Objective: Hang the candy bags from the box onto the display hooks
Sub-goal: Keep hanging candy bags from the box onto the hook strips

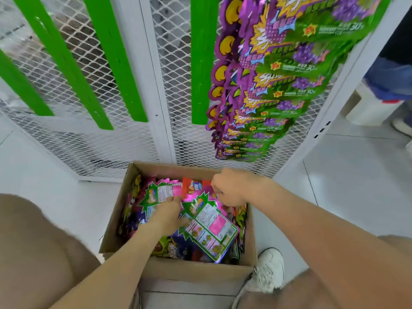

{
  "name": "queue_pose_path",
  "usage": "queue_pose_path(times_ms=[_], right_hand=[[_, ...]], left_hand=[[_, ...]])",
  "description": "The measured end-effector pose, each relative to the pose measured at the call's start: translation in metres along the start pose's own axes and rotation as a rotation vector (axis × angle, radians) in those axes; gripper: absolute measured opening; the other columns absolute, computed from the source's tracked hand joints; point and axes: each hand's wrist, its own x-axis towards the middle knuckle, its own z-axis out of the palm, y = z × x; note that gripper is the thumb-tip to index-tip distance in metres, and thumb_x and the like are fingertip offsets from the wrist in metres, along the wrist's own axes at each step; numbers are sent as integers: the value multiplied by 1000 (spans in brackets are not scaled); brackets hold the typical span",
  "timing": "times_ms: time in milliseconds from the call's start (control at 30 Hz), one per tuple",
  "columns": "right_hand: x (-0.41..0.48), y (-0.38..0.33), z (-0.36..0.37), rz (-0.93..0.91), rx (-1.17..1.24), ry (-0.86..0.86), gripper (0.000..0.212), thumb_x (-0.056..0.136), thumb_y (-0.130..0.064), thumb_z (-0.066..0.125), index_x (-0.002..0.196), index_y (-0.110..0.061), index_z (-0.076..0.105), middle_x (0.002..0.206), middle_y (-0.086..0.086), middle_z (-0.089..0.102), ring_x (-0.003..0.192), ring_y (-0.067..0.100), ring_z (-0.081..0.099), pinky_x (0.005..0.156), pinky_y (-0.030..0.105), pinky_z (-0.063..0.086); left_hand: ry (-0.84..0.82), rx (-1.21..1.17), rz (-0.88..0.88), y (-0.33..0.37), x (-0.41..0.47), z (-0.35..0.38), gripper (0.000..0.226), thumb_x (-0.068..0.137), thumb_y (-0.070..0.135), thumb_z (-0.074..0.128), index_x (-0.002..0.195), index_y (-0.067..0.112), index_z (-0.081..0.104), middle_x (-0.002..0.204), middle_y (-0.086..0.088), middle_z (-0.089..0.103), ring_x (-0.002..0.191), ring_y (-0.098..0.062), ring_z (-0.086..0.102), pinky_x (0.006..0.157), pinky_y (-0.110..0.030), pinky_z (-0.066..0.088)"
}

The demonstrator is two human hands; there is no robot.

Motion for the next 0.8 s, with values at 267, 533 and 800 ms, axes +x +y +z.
queue_pose_path(times_ms=[267, 533, 800], right_hand=[[24, -8, -12, -21, -23, 9, 24, 97, -12, 55, 76, -19, 46, 83, 6, 51, 65, 25, 57, 55, 33, 46], [19, -31, -36, 9, -48, -49, 13, 97, -7, 58, 109, -11, 60, 103, 8, 52, 68, 23, 54, 53, 33, 40], [-26, -47, -54, -110, 301, 33, 98, 64, -79, 81, 140, -26, 48, 136, -4, 62, 120, 19, 60, 101, 38, 53]], left_hand=[[205, 88, -117, 2, 12, 16, 55, 98, 47, 69, 130, 9, 47, 131, -12, 45, 118, -34, 51, 100, -42, 48], [189, -416, -35, 8, 3, -37, 22, 99, 22, 72, 93, 8, 57, 86, -7, 64, 75, -21, 60, 72, -40, 54], [176, -1025, -58, 54, -73, -158, 36, 92, -6, 70, 116, 17, 55, 108, -20, 69, 66, -32, 76, 62, -44, 66]])
